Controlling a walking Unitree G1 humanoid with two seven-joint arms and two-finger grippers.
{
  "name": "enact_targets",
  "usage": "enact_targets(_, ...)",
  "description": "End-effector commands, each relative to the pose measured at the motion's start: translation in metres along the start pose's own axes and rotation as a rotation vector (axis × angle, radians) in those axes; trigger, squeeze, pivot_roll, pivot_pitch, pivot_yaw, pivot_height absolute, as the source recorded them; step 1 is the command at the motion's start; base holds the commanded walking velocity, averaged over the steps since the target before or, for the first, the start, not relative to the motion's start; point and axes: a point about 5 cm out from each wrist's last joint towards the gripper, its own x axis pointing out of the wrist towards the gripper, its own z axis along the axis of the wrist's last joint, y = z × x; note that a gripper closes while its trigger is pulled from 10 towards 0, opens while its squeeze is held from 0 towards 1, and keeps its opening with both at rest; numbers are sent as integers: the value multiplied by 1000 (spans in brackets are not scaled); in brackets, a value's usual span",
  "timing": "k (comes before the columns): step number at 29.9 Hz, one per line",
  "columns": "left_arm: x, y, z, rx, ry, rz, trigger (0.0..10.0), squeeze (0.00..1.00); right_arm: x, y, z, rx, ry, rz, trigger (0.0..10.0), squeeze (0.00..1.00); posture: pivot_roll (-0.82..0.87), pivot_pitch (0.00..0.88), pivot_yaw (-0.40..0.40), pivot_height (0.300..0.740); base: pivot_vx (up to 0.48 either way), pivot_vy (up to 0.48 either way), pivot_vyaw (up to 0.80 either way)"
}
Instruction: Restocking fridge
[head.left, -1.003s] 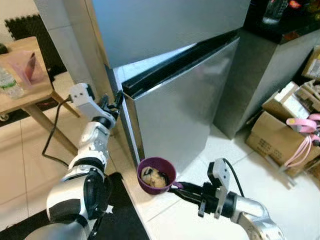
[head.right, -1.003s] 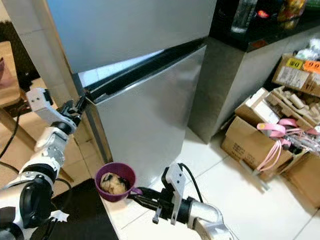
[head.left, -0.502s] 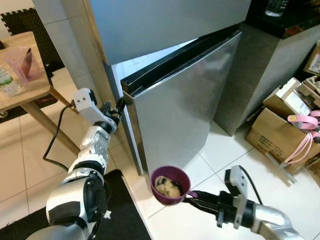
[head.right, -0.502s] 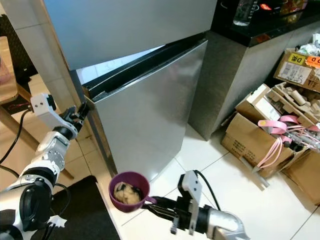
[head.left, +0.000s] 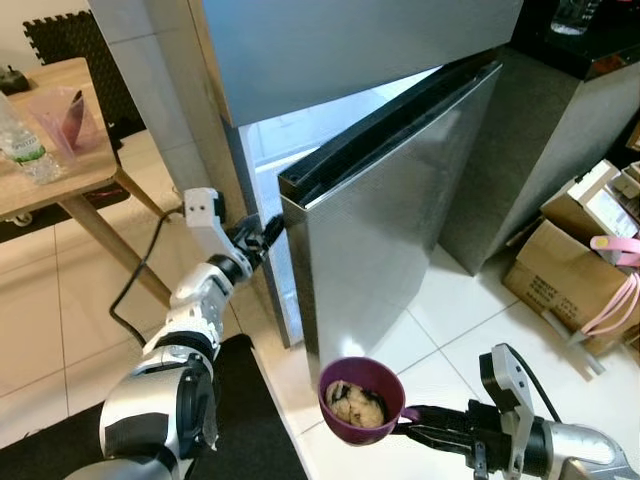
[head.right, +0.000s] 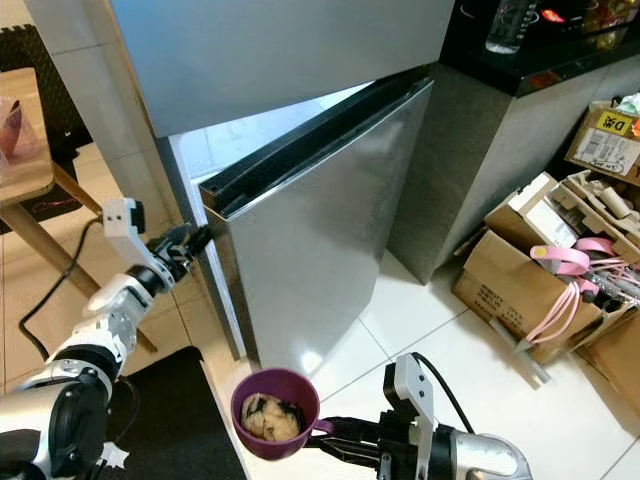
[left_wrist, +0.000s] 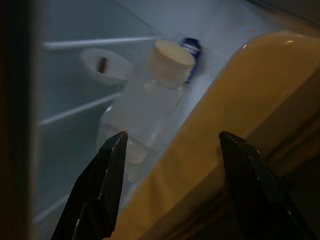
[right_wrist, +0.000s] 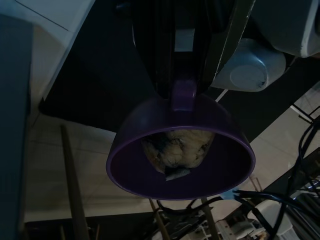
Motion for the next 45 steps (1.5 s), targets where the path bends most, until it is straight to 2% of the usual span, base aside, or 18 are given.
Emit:
enact_targets(1, 0, -6, -8, -5, 32, -48, 10000, 0, 3, 6, 3, 1, -14, 43, 10000, 0, -111, 122, 40, 740, 0, 0, 0)
enact_targets(4, 1, -11, -11, -9, 45, -97, 10000, 0, 5, 7, 2, 2, -12, 55, 10000, 0, -107, 122, 40, 740, 0, 0, 0)
enact_targets(8, 10, -50, -35, -48, 99, -343, 10000, 0, 17, 13, 1, 7, -11, 103, 10000, 0, -100, 120, 42, 740, 0, 0, 0)
enact_targets(12, 13, -69, -46, -72, 116, -432, 10000, 0, 21, 16, 2, 8, -12, 125, 10000, 0, -102, 120, 40, 740, 0, 0, 0)
enact_targets(15, 16, -119, -61, -131, 136, -678, 10000, 0, 27, 21, 3, 7, -6, 164, 10000, 0, -104, 122, 33, 740, 0, 0, 0)
enact_targets(16, 16, -119, -61, -131, 136, -678, 10000, 0, 27, 21, 3, 7, -6, 164, 10000, 0, -104, 122, 33, 740, 0, 0, 0)
enact_targets(18, 14, -147, -63, -171, 133, -811, 10000, 0, 29, 23, 3, 6, -2, 177, 10000, 0, -104, 122, 32, 740, 0, 0, 0)
enact_targets(19, 14, -147, -63, -171, 133, -811, 10000, 0, 29, 23, 3, 6, -2, 177, 10000, 0, -104, 122, 32, 740, 0, 0, 0)
enact_targets(25, 2, -192, -62, -268, 126, -1004, 10000, 0, 32, 24, 3, 3, 3, 189, 10000, 0, -104, 119, 38, 740, 0, 0, 0)
enact_targets(26, 2, -192, -62, -268, 126, -1004, 10000, 0, 32, 24, 3, 3, 3, 189, 10000, 0, -104, 119, 38, 740, 0, 0, 0)
enact_targets(29, -1, -166, -68, -246, 156, -883, 10000, 0, 33, 25, 2, 3, 5, 187, 10000, 0, -100, 119, 41, 740, 0, 0, 0)
enact_targets(33, -5, -147, -69, -220, 173, -800, 10000, 0, 34, 25, 1, 4, 9, 189, 10000, 0, -96, 119, 40, 740, 0, 0, 0)
enact_targets(34, -7, -127, -72, -191, 184, -706, 10000, 0, 34, 25, 2, 5, 9, 191, 10000, 0, -93, 119, 40, 740, 0, 0, 0)
enact_targets(38, -12, -109, -73, -174, 198, -610, 10000, 0, 35, 25, 1, 4, 11, 191, 10000, 0, -92, 118, 41, 740, 0, 0, 0)
enact_targets(40, -19, -85, -71, -153, 199, -475, 10000, 0, 35, 24, 1, 3, 15, 188, 10000, 0, -89, 118, 41, 740, 0, 0, 0)
enact_targets(41, -19, -85, -71, -153, 199, -475, 10000, 0, 35, 24, 1, 3, 15, 188, 10000, 0, -89, 118, 41, 740, 0, 0, 0)
enact_targets(43, -28, -58, -68, -136, 199, -337, 10000, 0, 34, 23, 0, 3, 19, 183, 10000, 0, -85, 116, 42, 740, 0, 0, 0)
enact_targets(45, -35, -42, -66, -123, 198, -258, 10000, 0, 34, 22, -1, 3, 22, 178, 10000, 0, -84, 116, 41, 740, 0, 0, 0)
